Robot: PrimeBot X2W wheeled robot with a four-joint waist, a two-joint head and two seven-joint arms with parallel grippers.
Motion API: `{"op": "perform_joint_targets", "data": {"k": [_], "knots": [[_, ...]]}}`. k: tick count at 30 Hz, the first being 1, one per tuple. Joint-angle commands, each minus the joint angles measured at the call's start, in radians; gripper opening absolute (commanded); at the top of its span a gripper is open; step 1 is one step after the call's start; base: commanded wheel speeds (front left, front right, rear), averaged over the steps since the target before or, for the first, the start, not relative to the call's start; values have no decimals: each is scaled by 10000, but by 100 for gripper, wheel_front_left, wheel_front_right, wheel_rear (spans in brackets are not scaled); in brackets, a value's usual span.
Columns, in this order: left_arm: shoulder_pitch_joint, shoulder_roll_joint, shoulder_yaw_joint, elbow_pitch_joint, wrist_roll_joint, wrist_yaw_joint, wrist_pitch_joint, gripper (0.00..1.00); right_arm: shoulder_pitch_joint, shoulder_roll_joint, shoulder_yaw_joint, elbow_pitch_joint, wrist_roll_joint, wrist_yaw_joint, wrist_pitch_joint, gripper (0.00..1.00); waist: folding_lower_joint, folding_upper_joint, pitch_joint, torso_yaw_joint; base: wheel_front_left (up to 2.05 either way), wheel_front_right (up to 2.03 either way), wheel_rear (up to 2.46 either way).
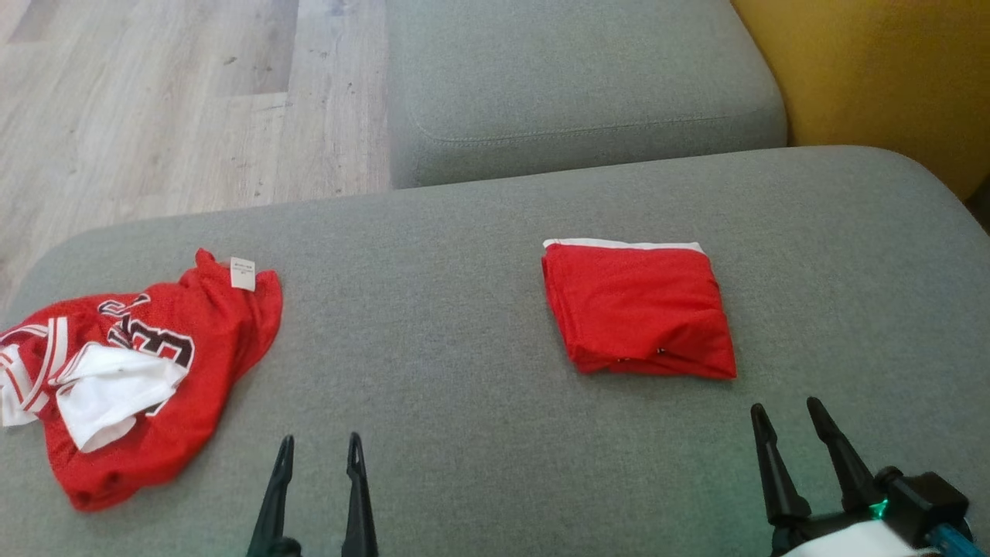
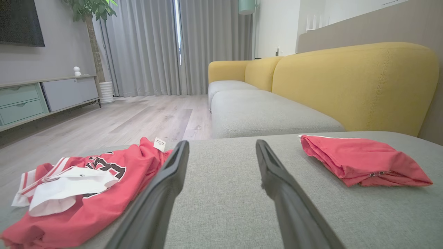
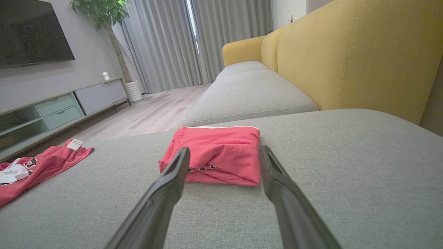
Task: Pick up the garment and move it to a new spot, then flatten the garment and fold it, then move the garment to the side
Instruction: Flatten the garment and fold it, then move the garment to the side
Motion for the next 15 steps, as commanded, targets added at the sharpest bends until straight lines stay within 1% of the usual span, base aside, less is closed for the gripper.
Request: {"op": "perform_joint_targets", "data": {"k": [1,7,15], "knots": [[-159,-40,407,-360,-34,56,-51,100,-334,-113,145,-283,-59,67,-59,100,0,-1,-10,20,0,0,0],[-2,-41,425,-385,-34,-4,-51,100,-335,-150,129,-263,-86,67,-59,100,0,-1,-16,131,0,0,0],[0,-42,397,-395,-113,37,-51,100,-296,-204,85,-292,-125,67,-59,100,0,-1,56,246,0,0,0]]}}
